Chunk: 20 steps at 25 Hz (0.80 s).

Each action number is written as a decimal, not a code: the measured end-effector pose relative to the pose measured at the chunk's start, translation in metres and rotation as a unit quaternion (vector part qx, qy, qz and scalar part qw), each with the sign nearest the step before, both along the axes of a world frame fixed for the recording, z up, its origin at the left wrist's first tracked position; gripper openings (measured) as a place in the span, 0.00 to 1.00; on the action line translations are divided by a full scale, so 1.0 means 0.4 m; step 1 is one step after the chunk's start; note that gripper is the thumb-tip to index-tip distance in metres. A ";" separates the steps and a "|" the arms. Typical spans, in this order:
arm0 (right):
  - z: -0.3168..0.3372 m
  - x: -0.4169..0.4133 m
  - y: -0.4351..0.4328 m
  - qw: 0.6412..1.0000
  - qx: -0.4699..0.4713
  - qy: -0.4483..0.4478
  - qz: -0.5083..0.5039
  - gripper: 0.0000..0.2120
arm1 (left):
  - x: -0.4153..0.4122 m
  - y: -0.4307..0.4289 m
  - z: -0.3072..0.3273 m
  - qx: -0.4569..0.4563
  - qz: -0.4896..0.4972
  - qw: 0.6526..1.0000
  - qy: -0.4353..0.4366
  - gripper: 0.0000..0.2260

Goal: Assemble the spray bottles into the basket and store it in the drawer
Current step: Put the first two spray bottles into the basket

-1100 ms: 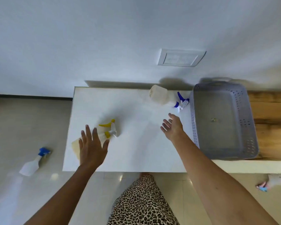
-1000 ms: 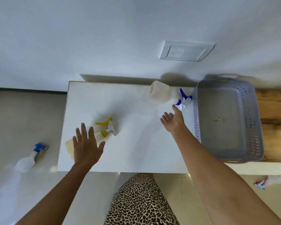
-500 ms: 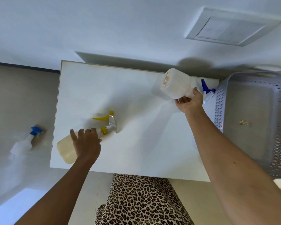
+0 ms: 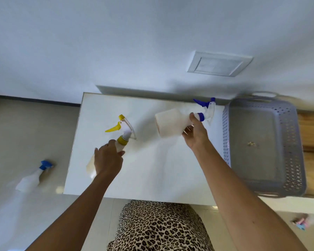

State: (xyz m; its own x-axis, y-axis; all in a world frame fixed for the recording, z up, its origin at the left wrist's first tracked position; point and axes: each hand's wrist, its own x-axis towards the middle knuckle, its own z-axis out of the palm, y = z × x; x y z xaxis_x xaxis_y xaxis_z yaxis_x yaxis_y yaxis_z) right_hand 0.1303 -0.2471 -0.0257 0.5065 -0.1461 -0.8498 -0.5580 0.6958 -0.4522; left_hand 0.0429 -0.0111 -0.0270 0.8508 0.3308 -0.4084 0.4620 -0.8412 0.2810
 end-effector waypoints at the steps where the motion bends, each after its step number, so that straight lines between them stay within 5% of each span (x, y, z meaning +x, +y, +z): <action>1: 0.033 -0.024 0.002 1.000 -0.016 -0.011 0.010 0.17 | -0.006 -0.016 0.032 -0.039 0.024 0.999 -0.022 0.10; 9: 0.291 -0.289 -0.087 0.970 -0.220 -0.102 0.030 0.08 | -0.125 -0.202 0.271 -0.253 0.016 0.962 -0.102 0.14; 20: 0.367 -0.538 -0.502 0.900 -0.425 -0.091 -0.014 0.19 | -0.216 -0.585 0.389 -0.372 -0.053 0.917 -0.134 0.18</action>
